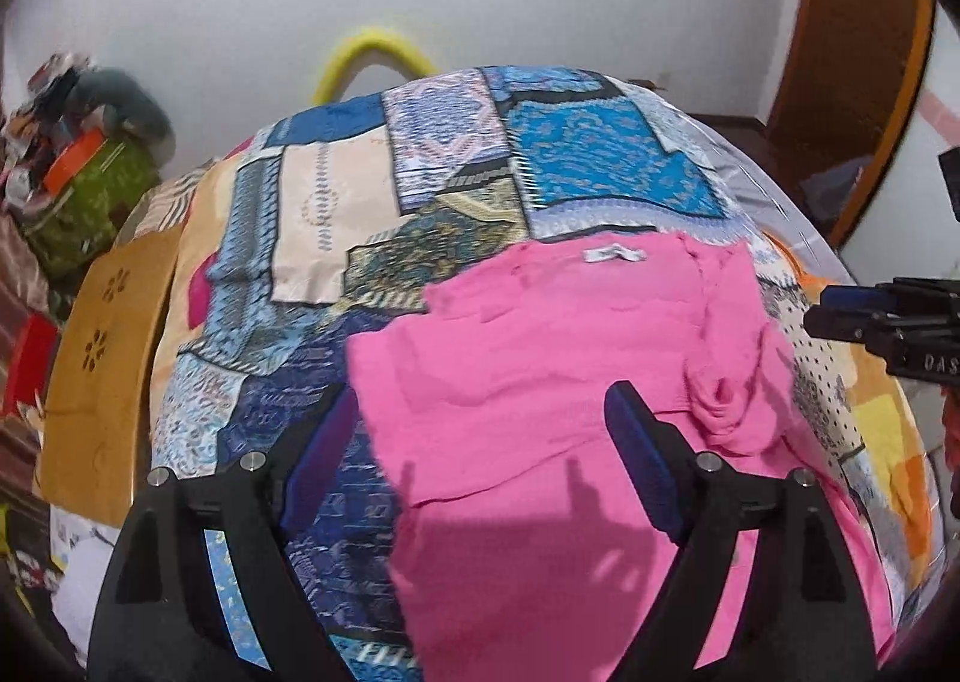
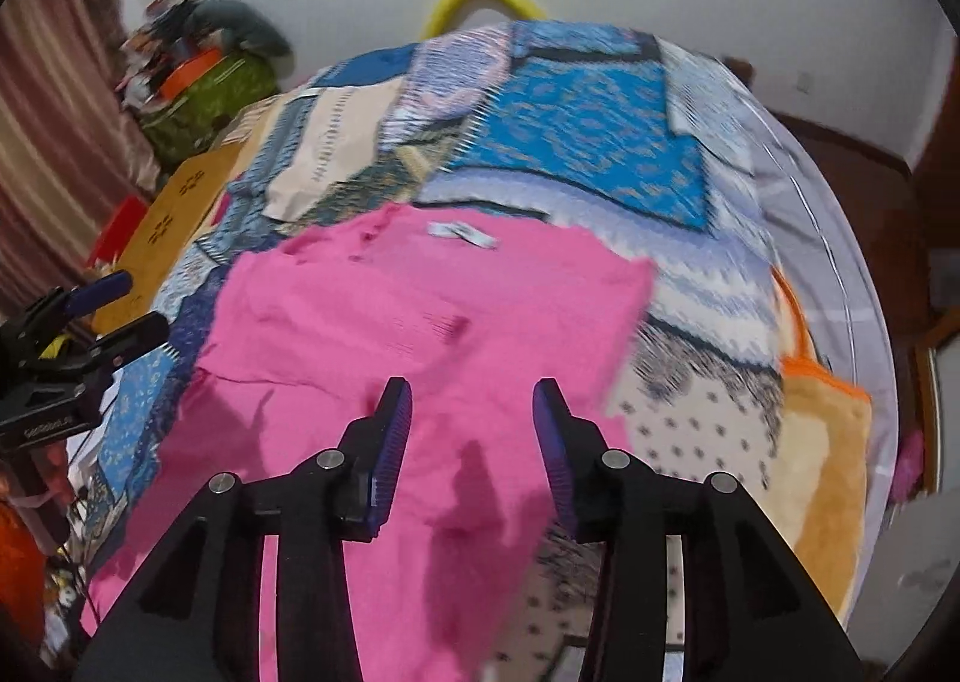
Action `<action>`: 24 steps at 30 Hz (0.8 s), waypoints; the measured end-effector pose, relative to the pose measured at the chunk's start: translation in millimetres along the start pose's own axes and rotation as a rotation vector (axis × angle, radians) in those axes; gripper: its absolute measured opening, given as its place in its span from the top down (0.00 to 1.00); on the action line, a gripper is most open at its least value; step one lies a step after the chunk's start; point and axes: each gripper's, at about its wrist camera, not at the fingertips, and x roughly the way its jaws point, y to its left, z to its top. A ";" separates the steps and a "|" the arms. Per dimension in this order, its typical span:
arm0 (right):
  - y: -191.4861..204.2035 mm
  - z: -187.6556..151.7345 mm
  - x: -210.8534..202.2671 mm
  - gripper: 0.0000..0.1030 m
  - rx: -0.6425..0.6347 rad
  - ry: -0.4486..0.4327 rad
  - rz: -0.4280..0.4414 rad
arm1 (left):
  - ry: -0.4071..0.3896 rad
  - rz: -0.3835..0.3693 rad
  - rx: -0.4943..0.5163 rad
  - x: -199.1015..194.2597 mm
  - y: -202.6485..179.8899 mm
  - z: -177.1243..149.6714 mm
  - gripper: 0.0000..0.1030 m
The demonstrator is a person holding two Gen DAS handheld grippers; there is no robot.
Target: Fold small clothes
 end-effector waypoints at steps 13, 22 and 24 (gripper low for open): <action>-53.1 -35.1 48.7 0.63 0.197 0.096 0.114 | 0.098 -0.006 0.115 37.8 -53.4 3.0 0.18; -45.6 -32.2 65.0 0.75 0.182 0.053 0.118 | 0.130 0.007 0.131 54.3 -55.6 -1.6 0.18; -43.9 -31.7 61.7 0.83 0.157 0.039 0.106 | 0.135 0.005 0.118 55.3 -52.5 -1.8 0.18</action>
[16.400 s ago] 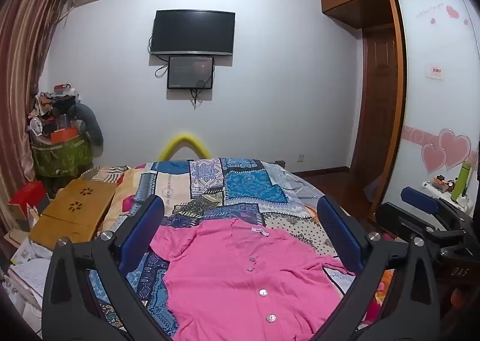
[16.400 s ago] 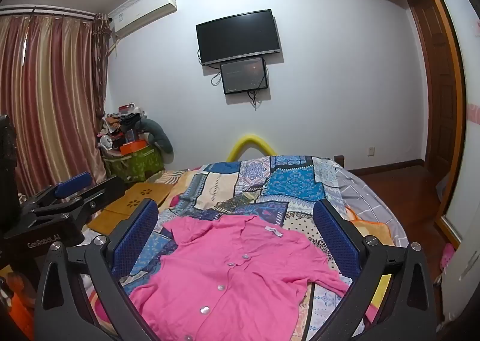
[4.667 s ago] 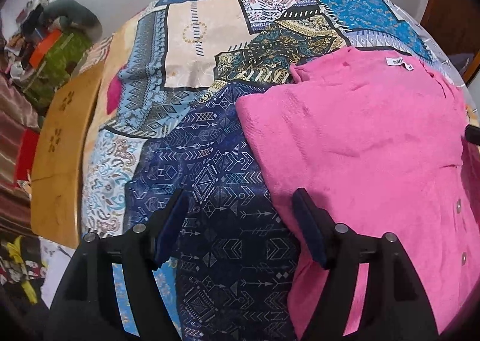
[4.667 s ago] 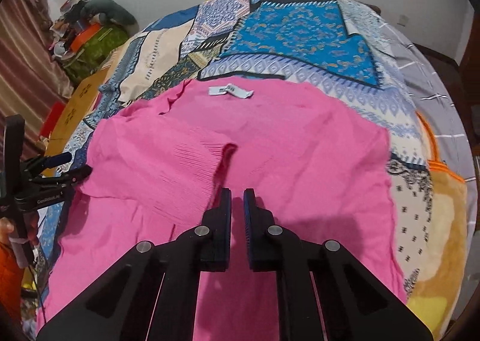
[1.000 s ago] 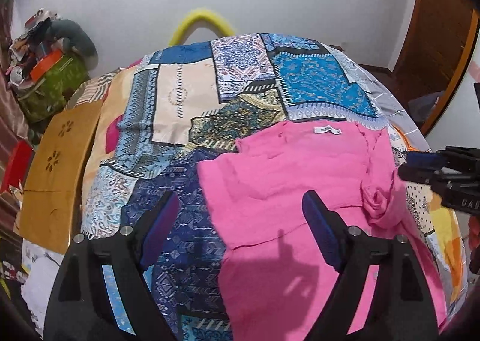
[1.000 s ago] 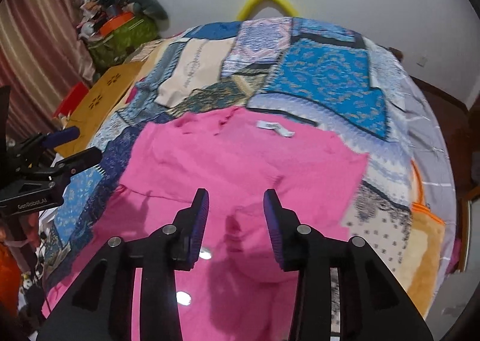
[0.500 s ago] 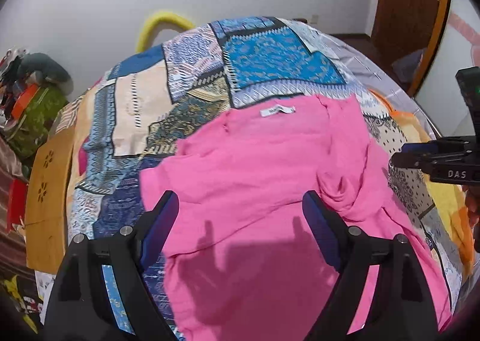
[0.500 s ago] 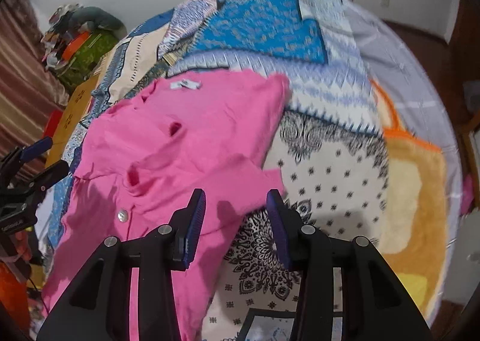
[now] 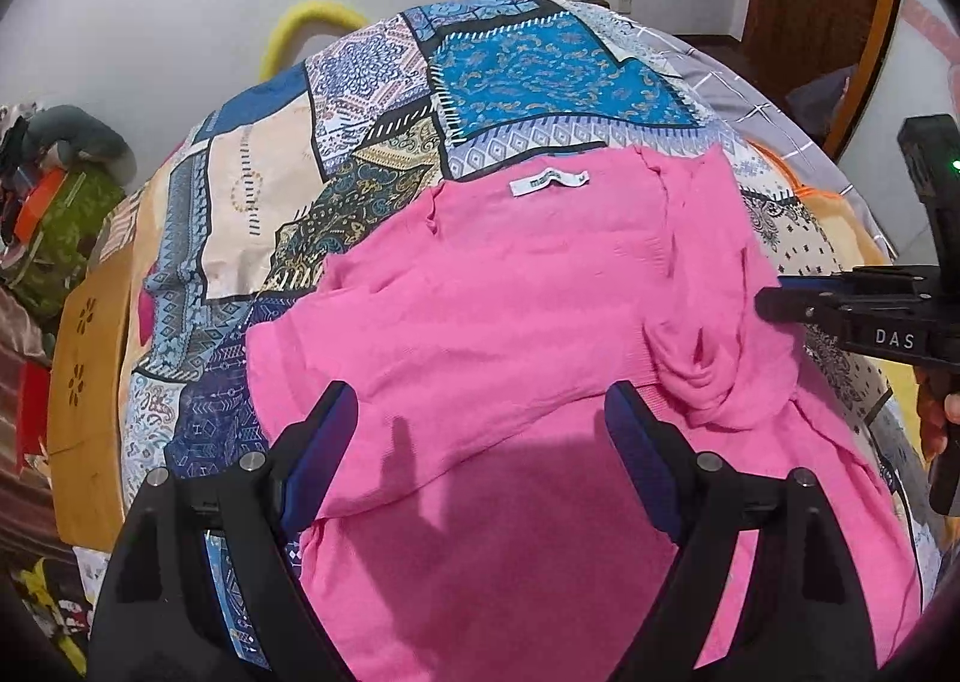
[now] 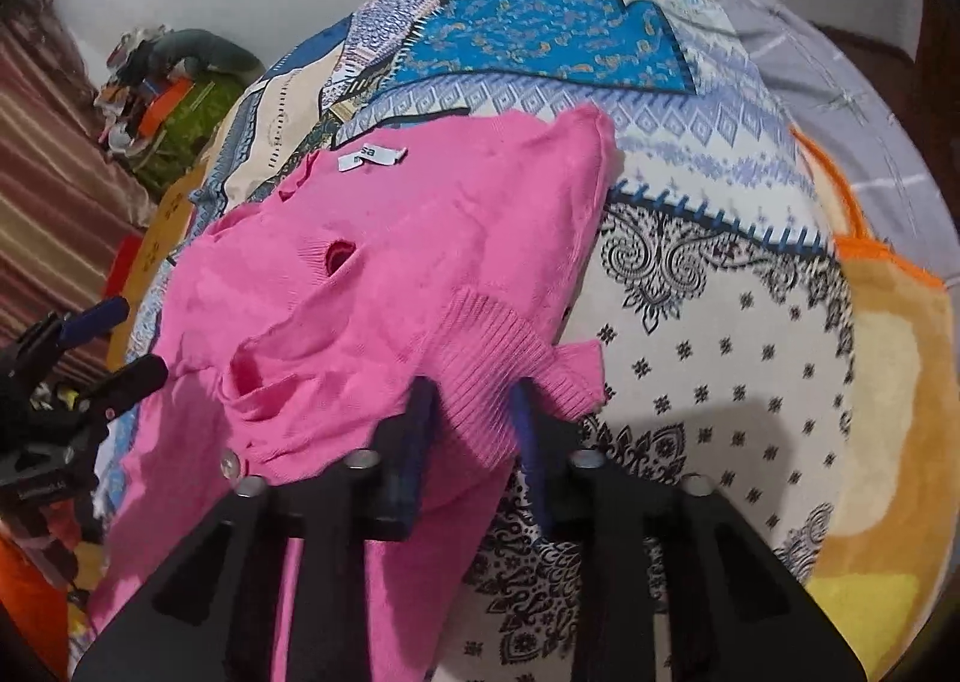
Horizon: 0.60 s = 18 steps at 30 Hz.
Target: Fold small clothes
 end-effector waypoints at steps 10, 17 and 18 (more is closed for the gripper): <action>29.5 9.5 -38.8 0.94 -0.102 -0.088 -0.016 | -0.047 -0.006 -0.031 -25.4 15.1 -5.4 0.18; 81.8 31.5 -78.6 0.94 -0.203 -0.201 -0.027 | -0.101 -0.007 -0.084 -55.8 46.2 -17.3 0.18; 89.4 34.8 -81.4 0.94 -0.218 -0.211 -0.027 | -0.107 -0.007 -0.095 -59.3 52.0 -19.7 0.18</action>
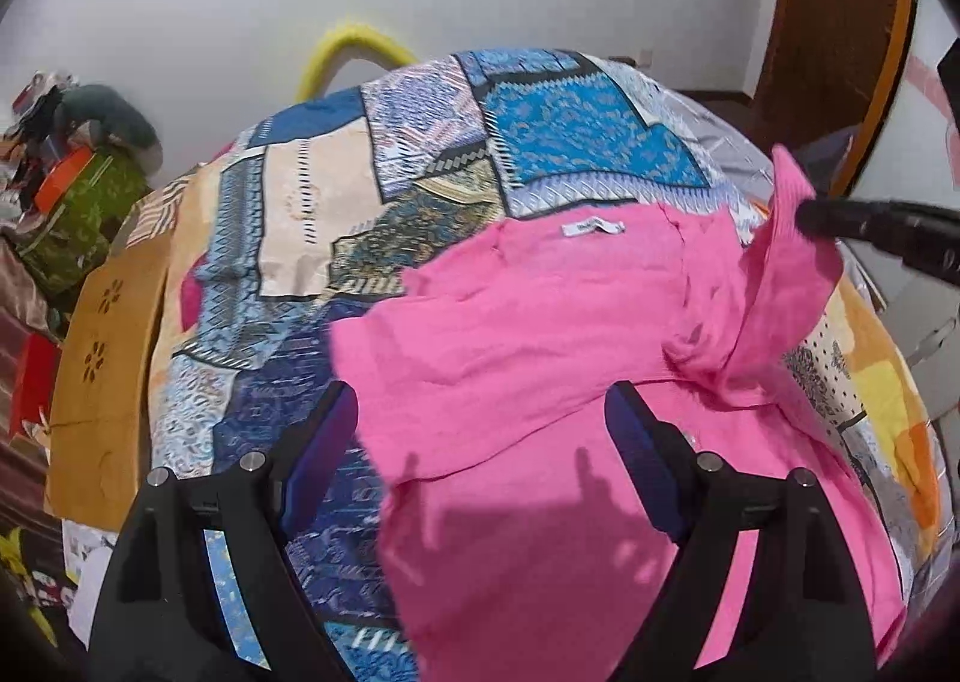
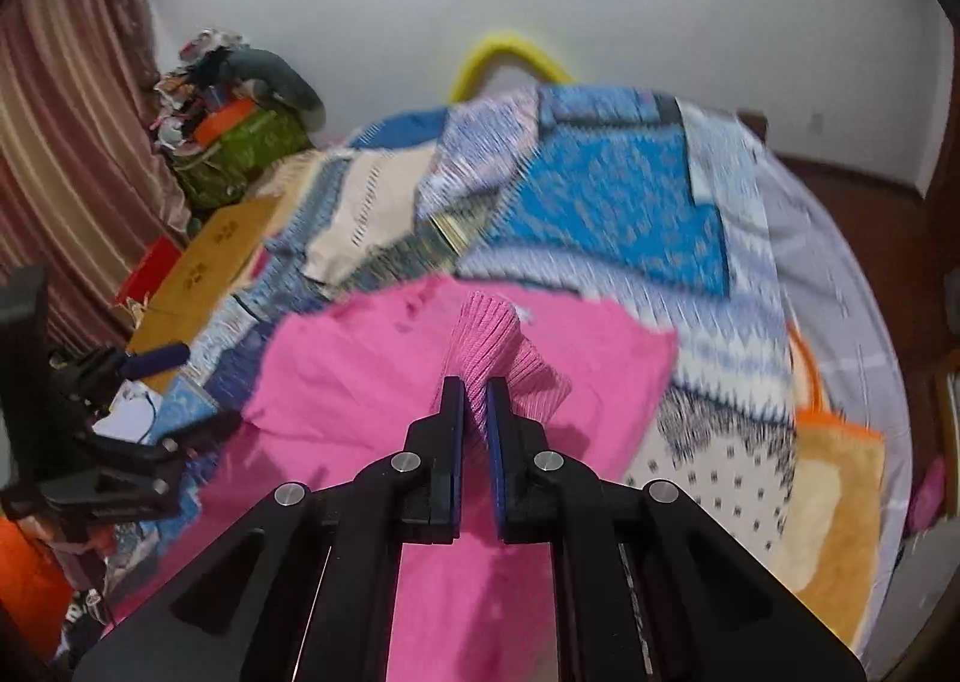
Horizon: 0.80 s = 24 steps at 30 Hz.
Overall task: Fold small clothes
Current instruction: 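Pinch the ribbed cuff with the left gripper while the right gripper lifts the cardigan side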
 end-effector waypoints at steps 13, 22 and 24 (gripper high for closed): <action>89.4 25.6 41.1 0.93 -0.134 0.051 0.079 | -0.028 0.005 -0.134 -17.6 75.4 -26.4 0.18; 95.2 19.1 50.8 0.93 -0.141 0.091 0.095 | 0.002 -0.011 -0.149 -6.4 82.9 -31.2 0.18; 83.6 18.7 46.1 0.93 -0.123 0.089 0.083 | 0.007 -0.023 -0.139 -3.2 76.9 -29.3 0.18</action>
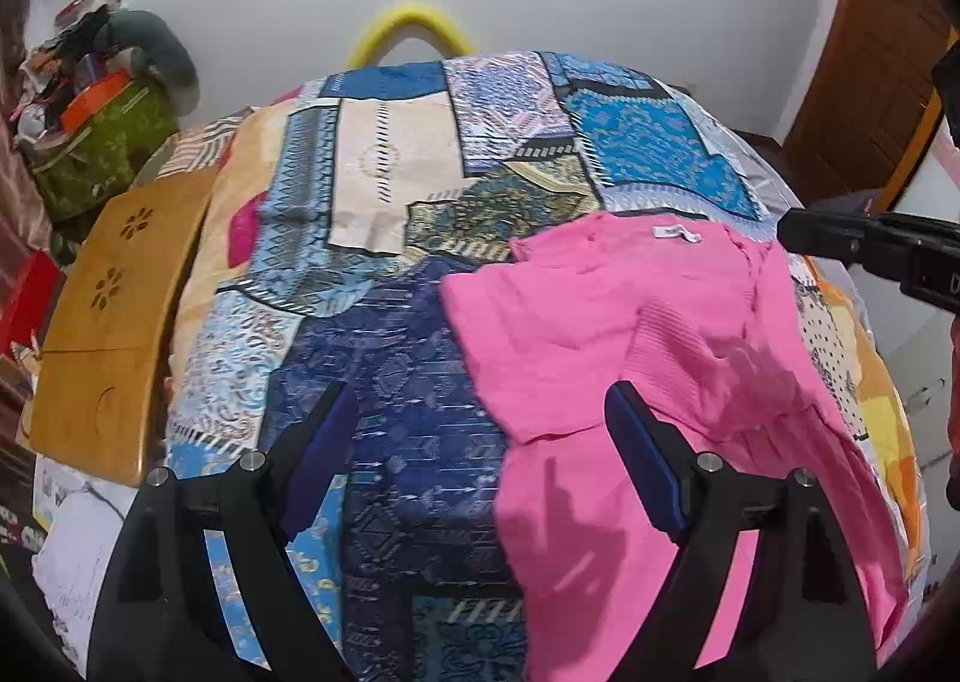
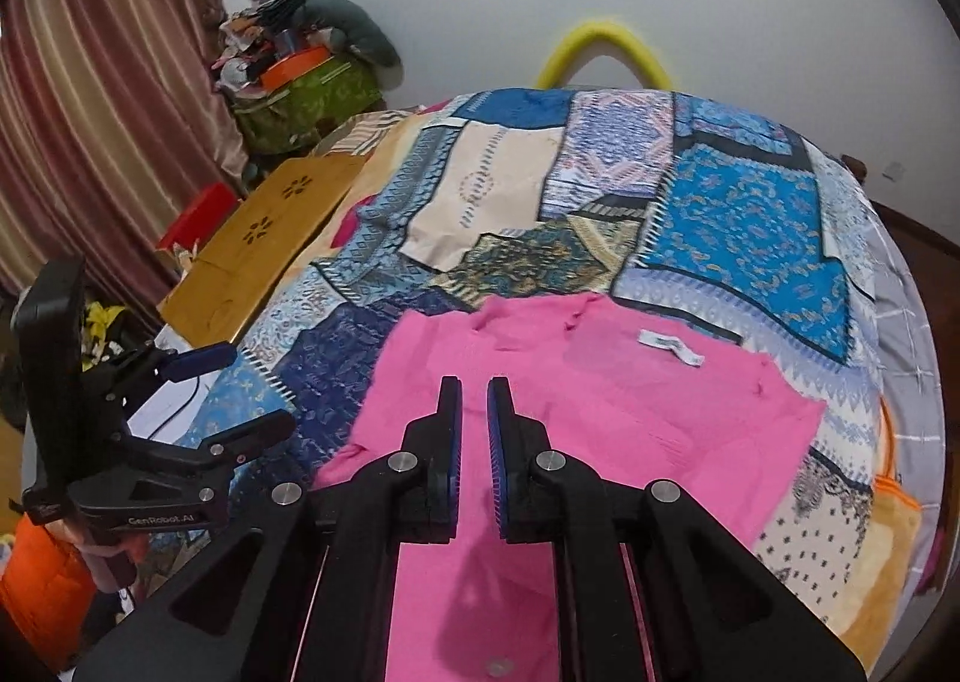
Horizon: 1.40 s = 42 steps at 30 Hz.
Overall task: Fold small clothes
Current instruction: 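Pinch the ribbed cuff with the left gripper while the right gripper lifts the cardigan side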
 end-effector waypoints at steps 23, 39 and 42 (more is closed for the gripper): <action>-107.9 -78.6 15.3 0.63 0.017 0.141 -0.126 | 0.222 -0.149 0.054 105.0 -78.1 16.9 0.28; -132.7 -107.6 37.6 0.53 0.099 0.185 -0.093 | 0.172 -0.174 0.073 90.3 -113.0 21.6 0.89; -134.9 -107.8 37.3 0.52 0.114 0.188 -0.082 | 0.109 -0.145 0.078 73.0 -109.3 30.2 0.89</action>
